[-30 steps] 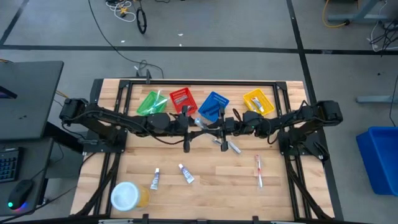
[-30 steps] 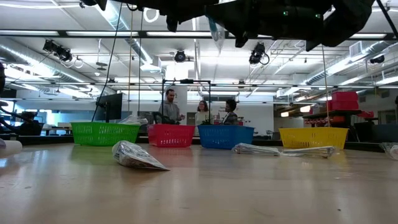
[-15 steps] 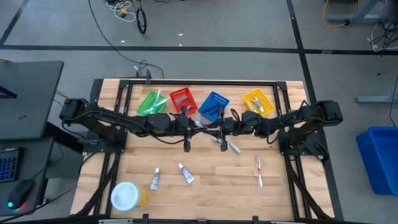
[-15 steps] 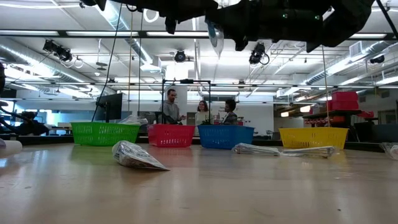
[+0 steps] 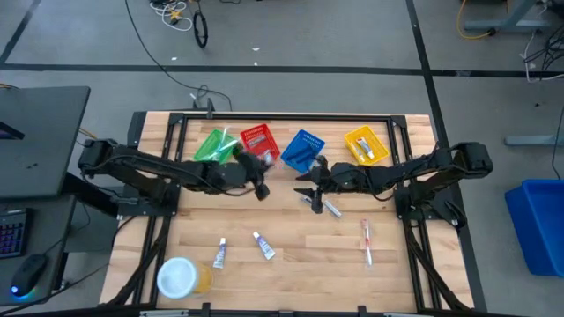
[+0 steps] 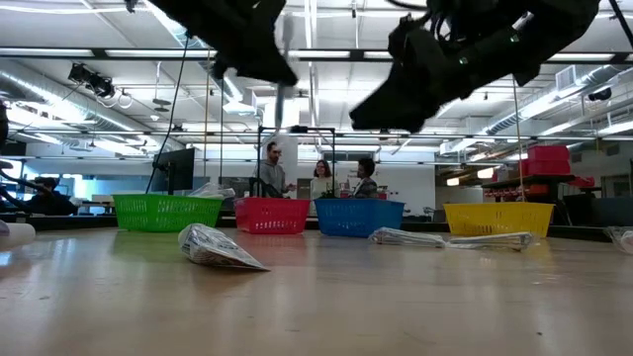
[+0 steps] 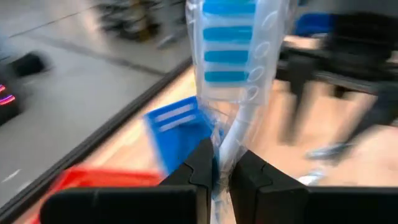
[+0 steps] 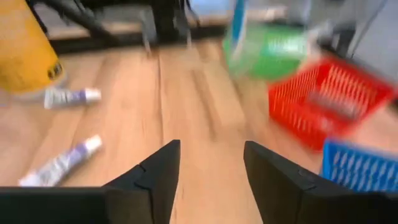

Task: Pick & Place Travel size toiletries
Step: Put the blue toothbrush into the green basket

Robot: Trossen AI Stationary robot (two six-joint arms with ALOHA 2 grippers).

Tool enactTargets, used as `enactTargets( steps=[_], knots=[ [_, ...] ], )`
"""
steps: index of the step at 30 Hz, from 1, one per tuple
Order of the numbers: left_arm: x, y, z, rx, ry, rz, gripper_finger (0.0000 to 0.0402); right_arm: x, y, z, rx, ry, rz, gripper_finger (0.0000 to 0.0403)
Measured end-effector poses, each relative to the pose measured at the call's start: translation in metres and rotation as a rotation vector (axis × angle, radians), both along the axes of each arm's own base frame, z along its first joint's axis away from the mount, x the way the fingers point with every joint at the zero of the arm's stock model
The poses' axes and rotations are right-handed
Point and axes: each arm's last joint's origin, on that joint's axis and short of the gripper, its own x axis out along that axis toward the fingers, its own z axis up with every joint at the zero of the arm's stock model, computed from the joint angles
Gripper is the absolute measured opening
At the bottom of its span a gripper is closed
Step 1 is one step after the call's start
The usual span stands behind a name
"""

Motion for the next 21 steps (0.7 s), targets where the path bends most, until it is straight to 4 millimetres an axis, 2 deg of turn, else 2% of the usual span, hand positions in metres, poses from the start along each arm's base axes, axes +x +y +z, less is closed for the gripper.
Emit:
enactTargets(
  steps=[6,12,15,21],
  knots=[
    [-0.04,0.028,0.008,-0.077,0.11,0.202,0.0035,-0.006,0.006,-0.009,0.042,0.11,-0.001,0.0192],
    [-0.078,0.068,-0.006,-0.192,0.332,0.463,0.0033,-0.005,0.008,-0.008,0.033,0.099,0.011,0.0174],
    [-0.088,0.086,-0.012,-0.23,0.401,0.555,0.0037,-0.005,0.008,-0.008,0.033,0.101,0.011,0.0164],
    [-0.1,0.115,-0.018,-0.288,0.466,0.634,0.0034,-0.006,0.008,-0.009,0.032,0.106,0.011,0.0147]
  ],
)
